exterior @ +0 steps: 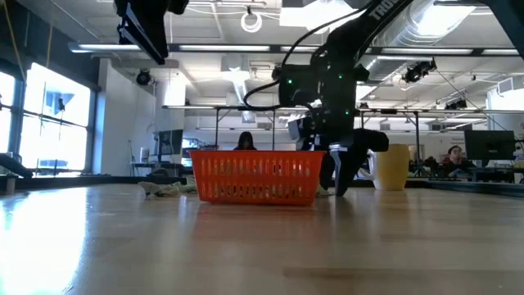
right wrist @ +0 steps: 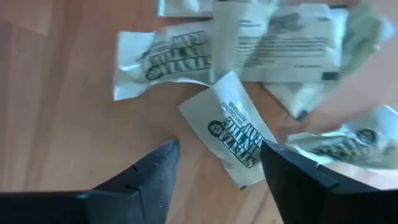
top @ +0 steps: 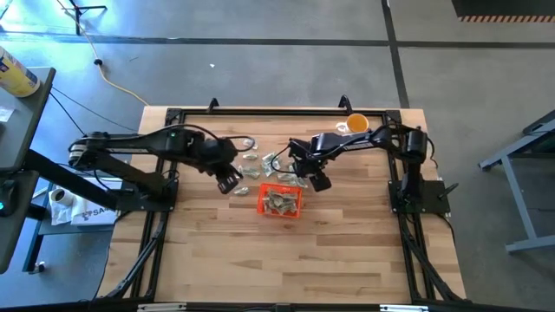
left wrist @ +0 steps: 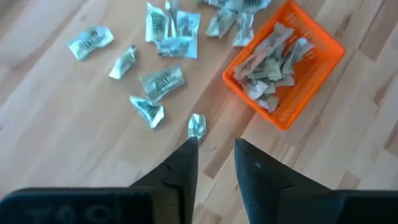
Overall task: Pick and place Stevia / Truvia into bins
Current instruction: Put the stevia packet into the orange bin
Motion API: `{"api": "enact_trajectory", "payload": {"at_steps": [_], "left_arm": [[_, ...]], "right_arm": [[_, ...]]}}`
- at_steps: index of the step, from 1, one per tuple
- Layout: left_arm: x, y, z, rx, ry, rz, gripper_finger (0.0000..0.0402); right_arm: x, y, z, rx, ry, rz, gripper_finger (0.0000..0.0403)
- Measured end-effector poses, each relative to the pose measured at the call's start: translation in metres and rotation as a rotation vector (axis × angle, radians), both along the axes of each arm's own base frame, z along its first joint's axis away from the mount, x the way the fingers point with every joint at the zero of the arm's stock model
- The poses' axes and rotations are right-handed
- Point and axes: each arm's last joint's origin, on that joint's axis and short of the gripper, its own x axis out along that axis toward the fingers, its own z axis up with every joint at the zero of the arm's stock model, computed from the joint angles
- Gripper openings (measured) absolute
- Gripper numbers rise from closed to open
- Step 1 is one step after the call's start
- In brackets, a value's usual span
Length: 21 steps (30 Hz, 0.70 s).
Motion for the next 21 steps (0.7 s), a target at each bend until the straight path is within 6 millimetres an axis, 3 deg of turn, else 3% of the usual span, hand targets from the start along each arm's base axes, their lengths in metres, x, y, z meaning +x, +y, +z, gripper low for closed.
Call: {"api": "enact_trajectory", "payload": {"at_steps": [5, 11, 15, 19, 21], "left_arm": [[-0.009, 0.002, 0.005, 0.054, -0.004, 0.029, 0.0119], [-0.016, 0.005, 0.003, 0.08, 0.066, 0.027, 0.0115], [-0.022, 0.016, 0.001, 0.069, 0.131, 0.069, 0.0115], [-0.029, 0.026, 0.002, 0.042, 0.146, 0.069, 0.0115], [-0.03, 0.03, 0.003, 0.042, 0.141, 0.075, 0.0115]], "right_arm": [[-0.001, -0.001, -0.002, 0.028, 0.009, -0.034, 0.0157], [-0.012, -0.002, -0.001, 0.074, 0.1, -0.154, 0.0017], [-0.024, 0.008, 0.019, 0.084, 0.137, -0.25, 0.0023], [-0.018, 0.024, 0.068, 0.145, -0.055, -0.306, 0.0006], [-0.01, 0.035, 0.083, 0.227, -0.113, -0.302, 0.001]]}}
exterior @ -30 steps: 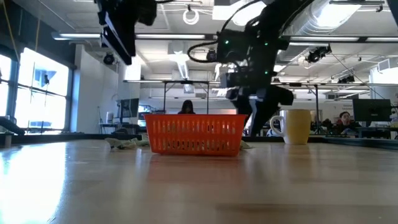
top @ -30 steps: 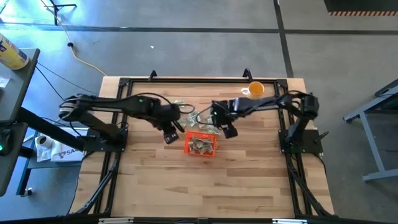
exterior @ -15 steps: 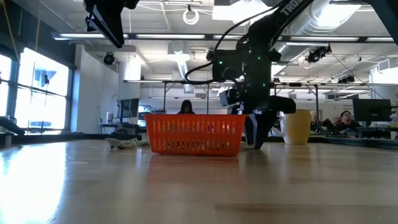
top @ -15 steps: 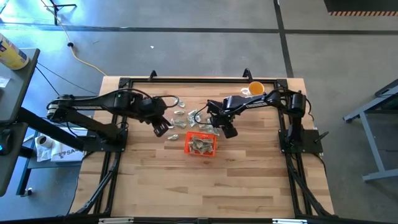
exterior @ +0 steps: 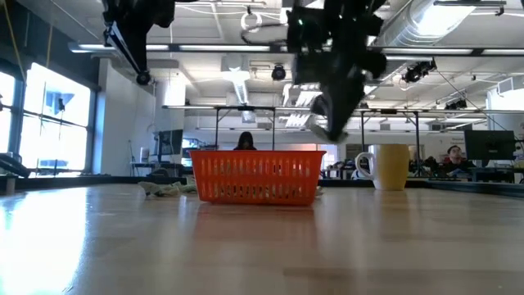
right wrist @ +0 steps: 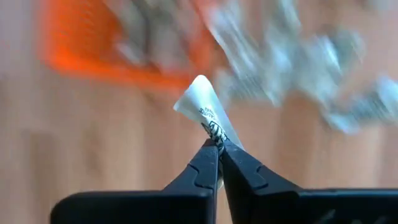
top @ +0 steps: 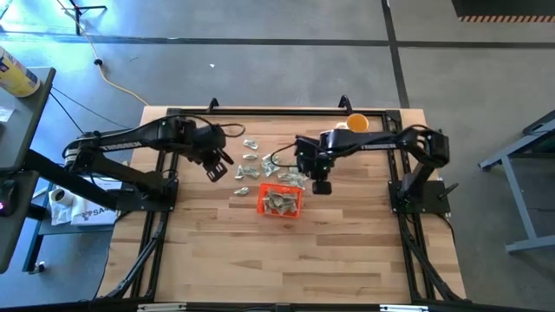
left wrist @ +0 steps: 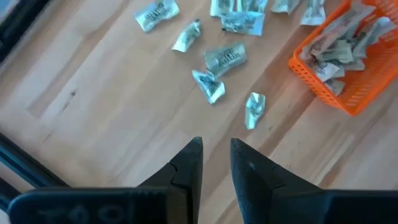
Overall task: Pick and place Stevia / Truvia into bins
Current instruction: Put the stevia packet into the orange bin, then adjust the orange basket
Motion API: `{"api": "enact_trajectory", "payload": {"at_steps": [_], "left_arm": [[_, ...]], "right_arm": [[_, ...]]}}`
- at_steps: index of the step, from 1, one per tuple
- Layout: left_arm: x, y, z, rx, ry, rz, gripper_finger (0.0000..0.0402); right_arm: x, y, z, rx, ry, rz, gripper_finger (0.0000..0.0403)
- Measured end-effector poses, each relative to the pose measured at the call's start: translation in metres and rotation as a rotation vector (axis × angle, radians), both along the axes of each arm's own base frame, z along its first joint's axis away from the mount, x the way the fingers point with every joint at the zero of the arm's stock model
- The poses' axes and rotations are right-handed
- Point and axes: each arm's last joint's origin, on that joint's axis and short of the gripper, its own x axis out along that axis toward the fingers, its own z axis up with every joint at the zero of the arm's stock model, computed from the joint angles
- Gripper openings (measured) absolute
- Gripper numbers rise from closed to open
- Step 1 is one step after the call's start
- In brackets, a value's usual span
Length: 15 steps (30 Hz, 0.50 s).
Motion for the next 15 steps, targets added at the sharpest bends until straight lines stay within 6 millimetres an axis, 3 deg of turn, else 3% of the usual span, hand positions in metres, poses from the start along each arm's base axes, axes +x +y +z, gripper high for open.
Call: {"api": "enact_trajectory", "payload": {"at_steps": [4, 8, 11, 15], "left_arm": [[0.0, 0.007, -0.002, 0.012, -0.003, -0.002, 0.0115], [0.0, 0.014, -0.024, -0.052, 0.021, 0.014, 0.0115], [-0.002, 0.015, -0.048, -0.1, 0.066, 0.033, 0.0115], [-0.007, 0.013, -0.073, -0.143, 0.131, 0.067, 0.0115]], "right_arm": [[0.026, 0.019, 0.016, 0.121, -0.15, 0.028, 0.0027], [0.047, 0.033, 0.001, 0.16, -0.148, 0.061, 0.0041], [0.051, 0.038, 0.004, 0.142, -0.162, 0.09, 0.0071], [0.047, 0.036, 0.008, 0.032, -0.149, 0.055, 0.0139]]}}
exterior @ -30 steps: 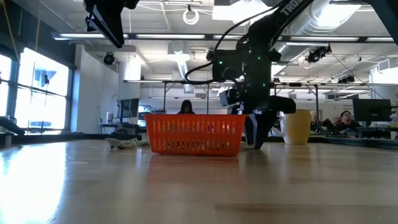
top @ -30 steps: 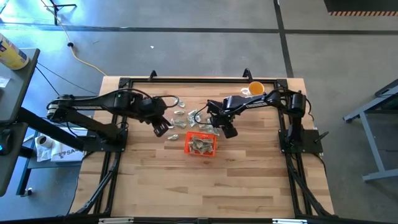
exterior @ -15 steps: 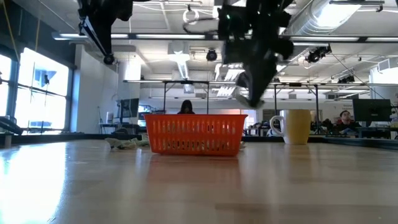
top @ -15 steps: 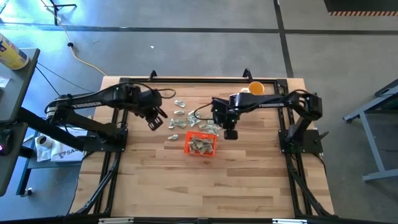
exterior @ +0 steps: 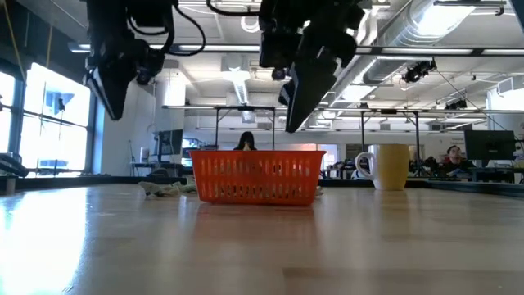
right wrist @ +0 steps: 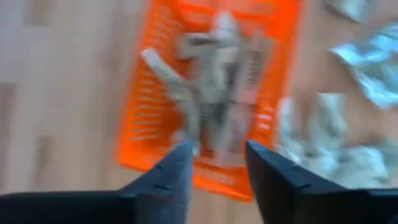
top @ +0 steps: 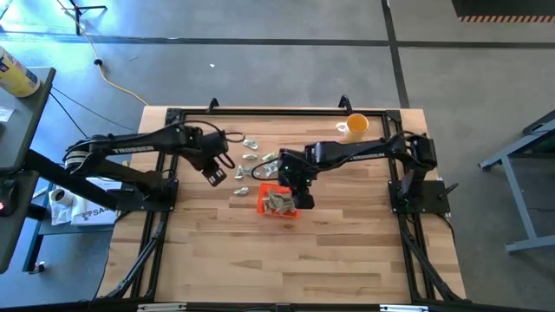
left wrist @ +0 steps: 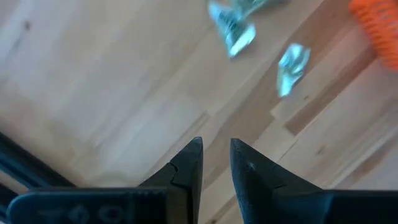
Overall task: Pick and place Stevia / Truvia into bins
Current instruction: Adjust the orange basket
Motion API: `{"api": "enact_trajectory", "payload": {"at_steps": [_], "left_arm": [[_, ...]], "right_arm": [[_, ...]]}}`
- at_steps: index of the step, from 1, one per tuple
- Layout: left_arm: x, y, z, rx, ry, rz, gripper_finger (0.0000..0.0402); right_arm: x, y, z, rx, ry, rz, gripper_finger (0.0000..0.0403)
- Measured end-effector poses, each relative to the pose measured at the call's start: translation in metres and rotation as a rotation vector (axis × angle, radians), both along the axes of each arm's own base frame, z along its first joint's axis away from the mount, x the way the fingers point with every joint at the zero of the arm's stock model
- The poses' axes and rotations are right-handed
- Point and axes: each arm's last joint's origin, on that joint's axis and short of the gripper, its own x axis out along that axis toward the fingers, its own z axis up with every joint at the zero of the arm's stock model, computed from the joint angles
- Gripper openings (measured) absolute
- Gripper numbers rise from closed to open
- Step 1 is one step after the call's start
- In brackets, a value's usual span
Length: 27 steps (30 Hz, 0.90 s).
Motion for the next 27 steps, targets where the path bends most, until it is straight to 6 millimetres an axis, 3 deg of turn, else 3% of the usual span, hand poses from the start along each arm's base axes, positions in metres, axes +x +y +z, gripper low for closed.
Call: {"api": "enact_trajectory", "payload": {"at_steps": [6, 9, 12, 15, 19, 27], "left_arm": [[-0.003, -0.001, -0.012, -0.026, 0.029, 0.005, 0.0115], [-0.001, -0.001, -0.011, -0.015, 0.002, 0.002, 0.0115], [0.002, 0.0, -0.011, -0.005, -0.022, -0.007, 0.0115], [0.004, 0.001, -0.01, 0.007, -0.04, -0.031, 0.0115], [0.004, 0.001, -0.01, 0.013, -0.043, -0.049, 0.0115], [0.006, 0.001, -0.01, 0.019, -0.061, -0.051, 0.0115]], "right_arm": [[-0.011, -0.028, 0.008, -0.211, 0.032, -0.15, 0.0249], [-0.018, -0.055, -0.007, -0.124, 0.094, -0.236, 0.0258], [-0.016, -0.068, -0.018, -0.104, 0.101, -0.279, 0.023], [-0.007, -0.065, -0.03, -0.075, 0.099, -0.26, 0.0187], [0.001, -0.046, -0.043, -0.039, 0.115, -0.176, 0.0141], [0.009, -0.006, -0.042, -0.068, 0.04, 0.1, 0.0113]]}}
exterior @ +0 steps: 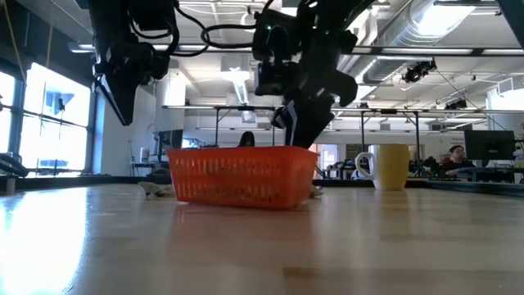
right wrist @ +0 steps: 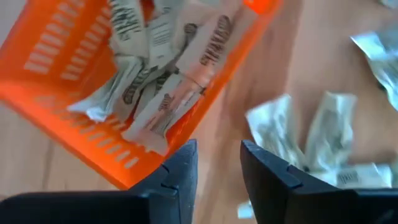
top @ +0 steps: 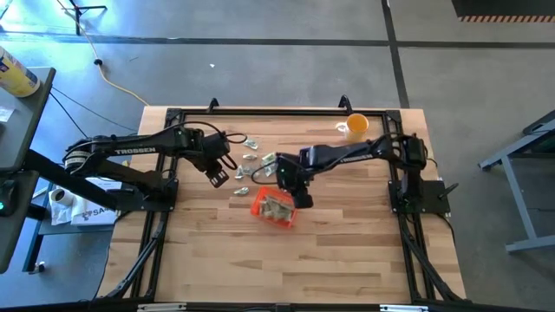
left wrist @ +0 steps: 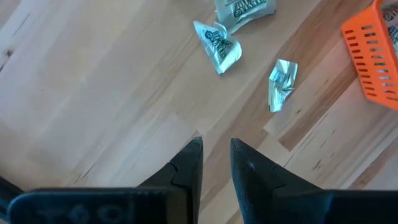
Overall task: Pick and place Stevia / Truvia into bins
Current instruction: Adjust the orange basket, then put the stevia packet into the orange bin
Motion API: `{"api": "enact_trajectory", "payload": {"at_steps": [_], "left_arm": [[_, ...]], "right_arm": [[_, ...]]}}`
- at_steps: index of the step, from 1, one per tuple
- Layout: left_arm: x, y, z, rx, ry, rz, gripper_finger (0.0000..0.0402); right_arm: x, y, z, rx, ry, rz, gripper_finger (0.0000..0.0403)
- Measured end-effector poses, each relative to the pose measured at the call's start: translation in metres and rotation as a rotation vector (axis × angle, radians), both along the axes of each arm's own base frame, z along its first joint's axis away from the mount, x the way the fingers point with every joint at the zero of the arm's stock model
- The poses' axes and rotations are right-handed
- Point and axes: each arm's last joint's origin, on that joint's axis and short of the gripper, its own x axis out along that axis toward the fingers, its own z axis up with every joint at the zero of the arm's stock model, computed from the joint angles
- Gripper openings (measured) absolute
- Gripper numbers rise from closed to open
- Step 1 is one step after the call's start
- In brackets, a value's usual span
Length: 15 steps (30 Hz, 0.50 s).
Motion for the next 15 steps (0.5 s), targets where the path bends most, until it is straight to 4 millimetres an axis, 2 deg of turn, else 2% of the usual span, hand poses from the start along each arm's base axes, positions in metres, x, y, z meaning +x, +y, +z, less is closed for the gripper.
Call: {"api": "enact_trajectory", "payload": {"at_steps": [4, 7, 11, 15], "left_arm": [[0.0, 0.0, 0.0, 0.0, 0.0, 0.0, 0.0115], [0.0, 0.0, 0.0, 0.0, 0.001, 0.0, 0.0115], [-0.001, 0.0, 0.0, -0.003, 0.007, 0.004, 0.0115], [-0.001, 0.0, 0.0, -0.004, 0.01, 0.006, 0.0115]], "right_arm": [[0.002, 0.004, 0.001, -0.021, -0.019, 0.022, 0.0116], [-0.001, -0.008, 0.007, -0.035, -0.034, -0.003, 0.0121], [-0.013, -0.047, 0.014, -0.18, 0.023, -0.165, 0.0131], [-0.033, -0.099, 0.011, -0.137, 0.097, -0.371, 0.0151]]}}
